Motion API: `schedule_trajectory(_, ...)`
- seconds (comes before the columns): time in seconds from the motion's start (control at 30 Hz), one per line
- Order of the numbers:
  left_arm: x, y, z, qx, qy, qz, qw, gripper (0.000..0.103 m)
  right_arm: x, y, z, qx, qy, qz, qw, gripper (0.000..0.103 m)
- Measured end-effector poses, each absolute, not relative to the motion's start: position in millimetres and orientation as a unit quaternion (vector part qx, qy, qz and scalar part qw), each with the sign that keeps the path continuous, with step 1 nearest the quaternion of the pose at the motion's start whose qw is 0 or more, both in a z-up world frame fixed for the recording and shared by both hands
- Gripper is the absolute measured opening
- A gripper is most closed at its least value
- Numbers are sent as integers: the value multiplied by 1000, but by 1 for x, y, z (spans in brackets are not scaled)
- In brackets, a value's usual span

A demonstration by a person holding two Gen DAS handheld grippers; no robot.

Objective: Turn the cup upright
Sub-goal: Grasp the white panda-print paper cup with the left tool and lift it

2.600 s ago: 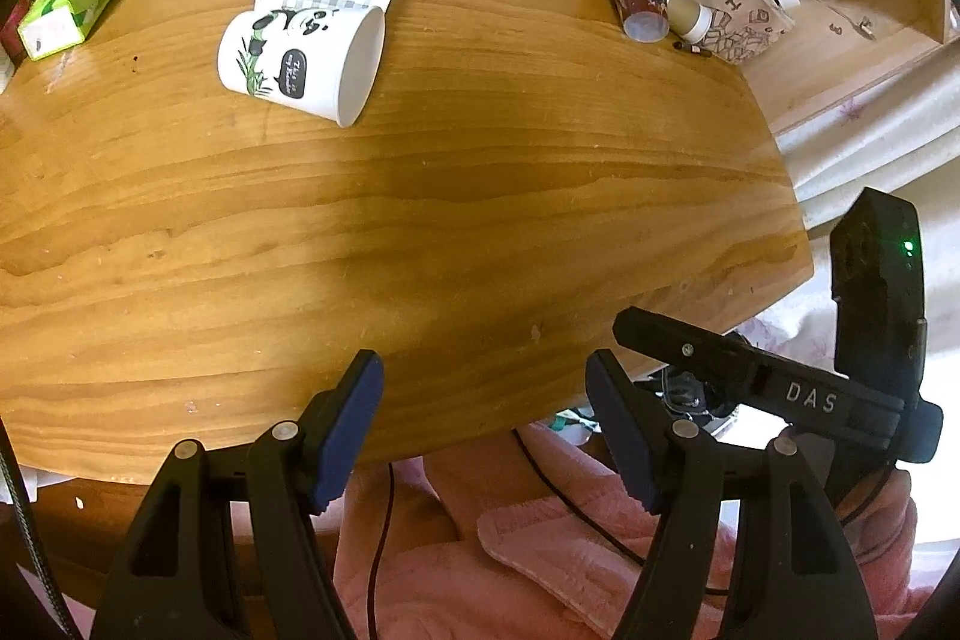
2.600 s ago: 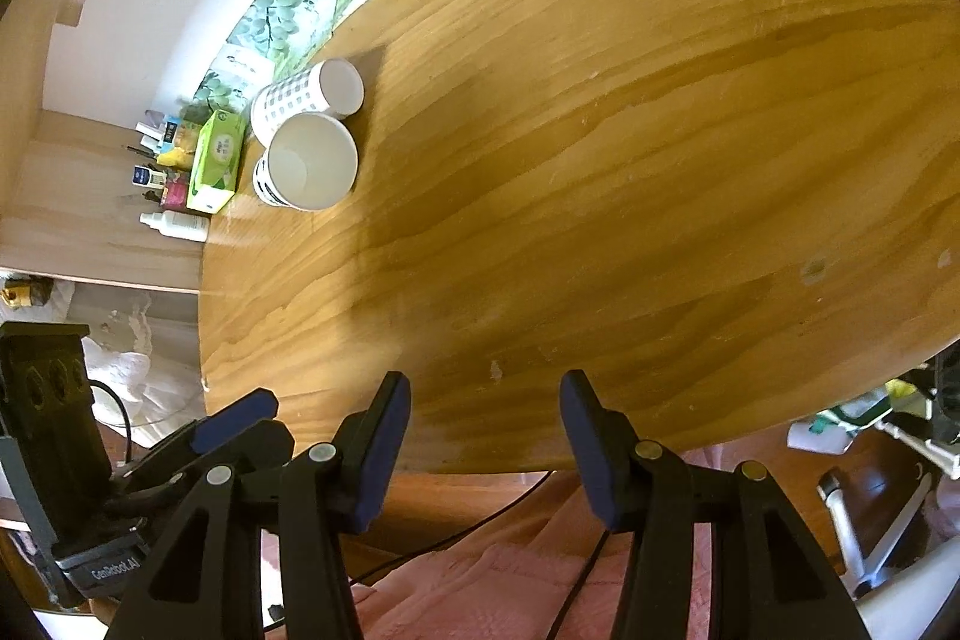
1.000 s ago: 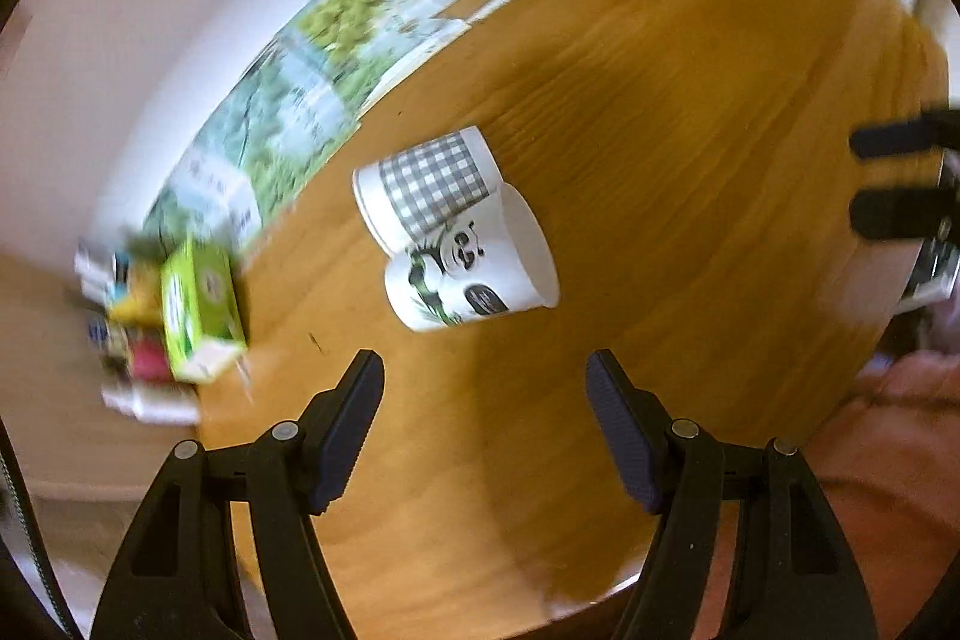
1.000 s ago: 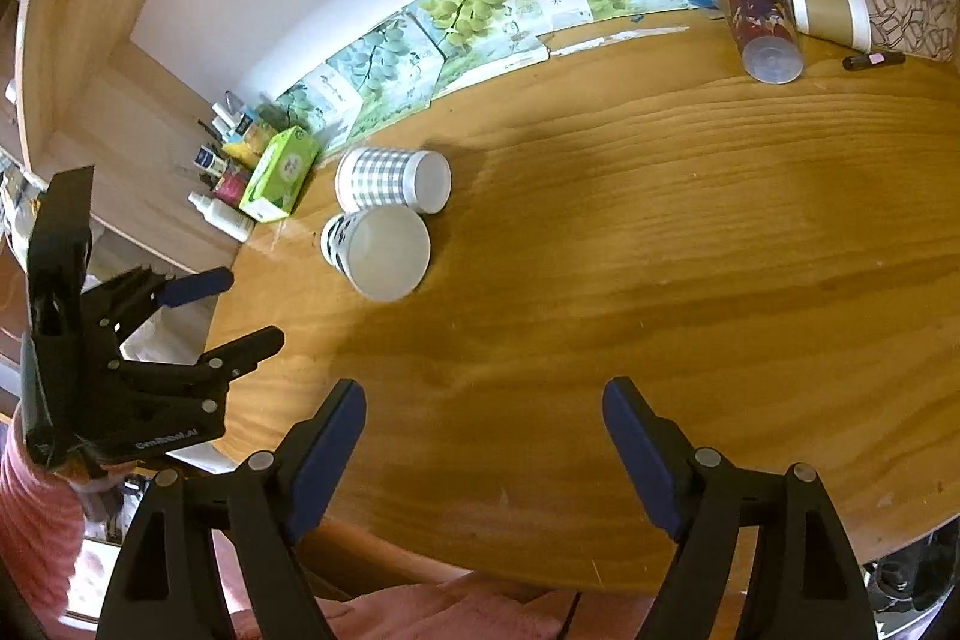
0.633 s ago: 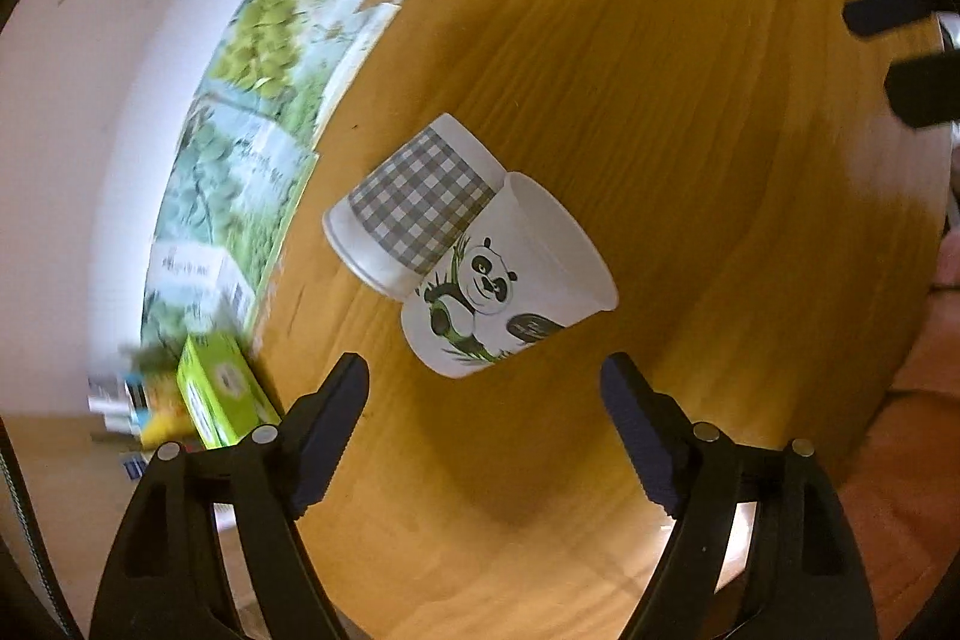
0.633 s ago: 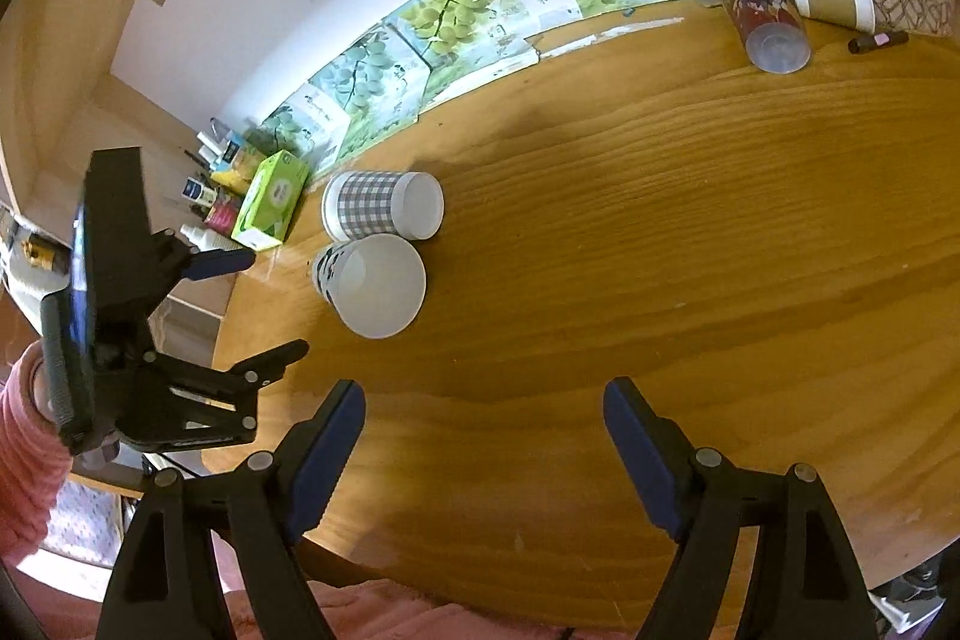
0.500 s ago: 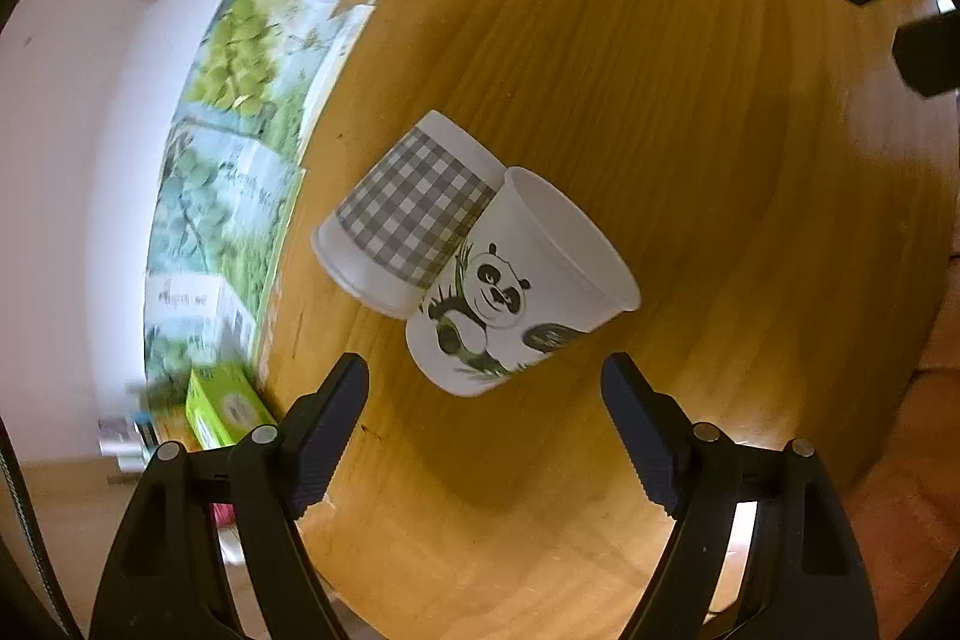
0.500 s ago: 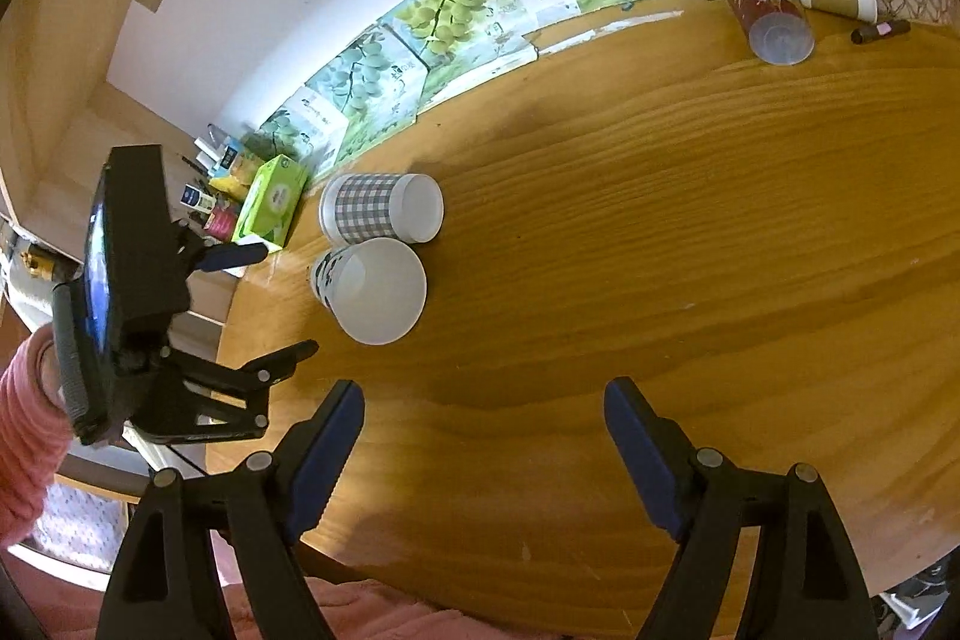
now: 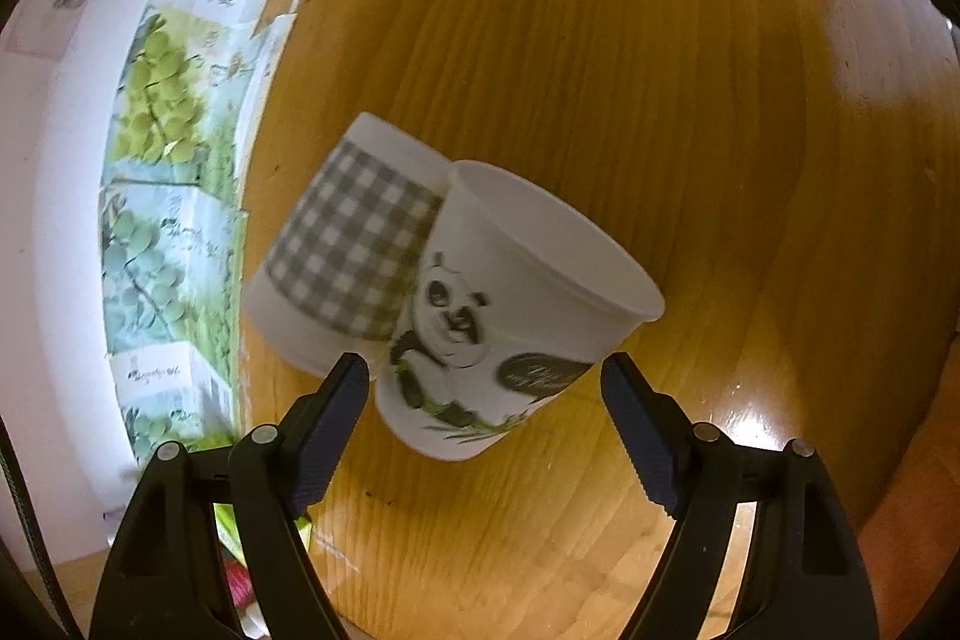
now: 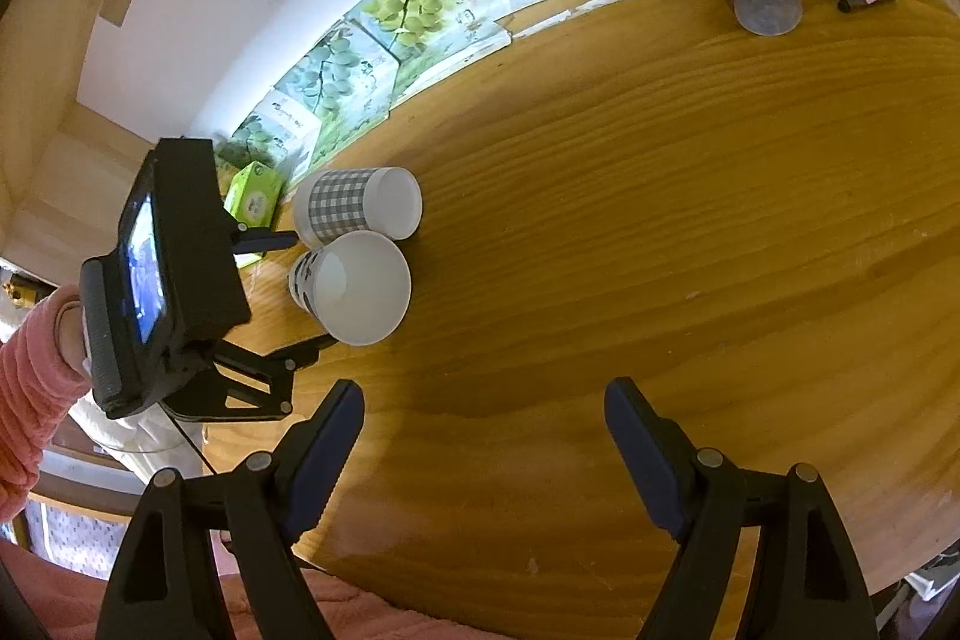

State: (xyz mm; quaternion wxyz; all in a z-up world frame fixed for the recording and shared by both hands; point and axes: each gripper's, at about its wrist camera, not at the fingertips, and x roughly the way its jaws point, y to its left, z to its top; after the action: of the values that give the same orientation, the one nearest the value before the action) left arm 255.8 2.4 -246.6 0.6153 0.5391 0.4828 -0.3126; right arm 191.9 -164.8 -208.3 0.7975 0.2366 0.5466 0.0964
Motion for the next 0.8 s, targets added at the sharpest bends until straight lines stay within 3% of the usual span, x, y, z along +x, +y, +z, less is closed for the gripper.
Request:
schedule_trajectory(0.13, 258, -4, -253, 543, 487, -319, 605, 82, 192, -169, -207, 239, 545, 89, 799, 83)
schedule_trajectory(0.33, 261, -10, -257, 543, 502, -318, 594, 65, 191, -178, -203, 246, 539, 79, 802, 83)
schedule_trajectory(0.8, 260, -22, -243, 449, 576, -331, 597, 63, 200, -180, -202, 250, 533, 85, 804, 83)
